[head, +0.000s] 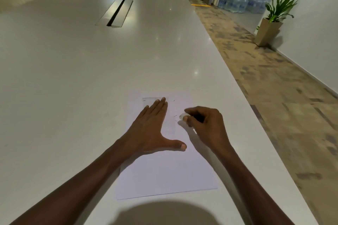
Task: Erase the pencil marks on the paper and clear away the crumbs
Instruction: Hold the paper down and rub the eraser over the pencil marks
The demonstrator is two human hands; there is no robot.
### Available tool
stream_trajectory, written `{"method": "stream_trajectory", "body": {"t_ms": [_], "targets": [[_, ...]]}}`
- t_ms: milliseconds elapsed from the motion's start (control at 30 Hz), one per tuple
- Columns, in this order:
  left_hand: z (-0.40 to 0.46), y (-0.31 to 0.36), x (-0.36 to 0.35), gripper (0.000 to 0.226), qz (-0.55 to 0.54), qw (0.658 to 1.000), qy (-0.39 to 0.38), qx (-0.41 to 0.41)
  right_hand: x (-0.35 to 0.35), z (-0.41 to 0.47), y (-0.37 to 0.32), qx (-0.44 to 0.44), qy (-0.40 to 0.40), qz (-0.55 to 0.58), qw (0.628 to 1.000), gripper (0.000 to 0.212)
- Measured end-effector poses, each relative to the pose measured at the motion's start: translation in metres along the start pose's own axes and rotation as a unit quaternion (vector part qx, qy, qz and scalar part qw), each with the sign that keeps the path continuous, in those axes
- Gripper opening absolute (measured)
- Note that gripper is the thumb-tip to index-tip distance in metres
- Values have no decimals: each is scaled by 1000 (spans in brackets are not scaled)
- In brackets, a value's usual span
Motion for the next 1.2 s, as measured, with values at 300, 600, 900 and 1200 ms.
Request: {"method": "stream_trajectory", "body": {"t_ms": [300,600,900,1200], "targets": [[-7,-7,-3,144,56,998,-13,-1,-38,3,6,-166,-84,280,942,9],[-7,-7,-2,144,70,997,-17,0,-8,29,13,-155,14,217,964,15],[-7,-6,-3,144,82,996,-13,-5,-13,-32,6,-50,-48,38,997,7],[-5,-6,-4,147,86,996,-11,-6,-30,7,-7,116,-52,-93,987,15]]}}
Point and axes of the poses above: each hand's wrist, its own z-axis towards the middle knuckle, its own x-axis out of the back of the hand, y = z × x, the point moved 7 cm from there along z, towards the middle knuckle, and after that the axes turned 3 degrees about y, right-handed, at the moved point
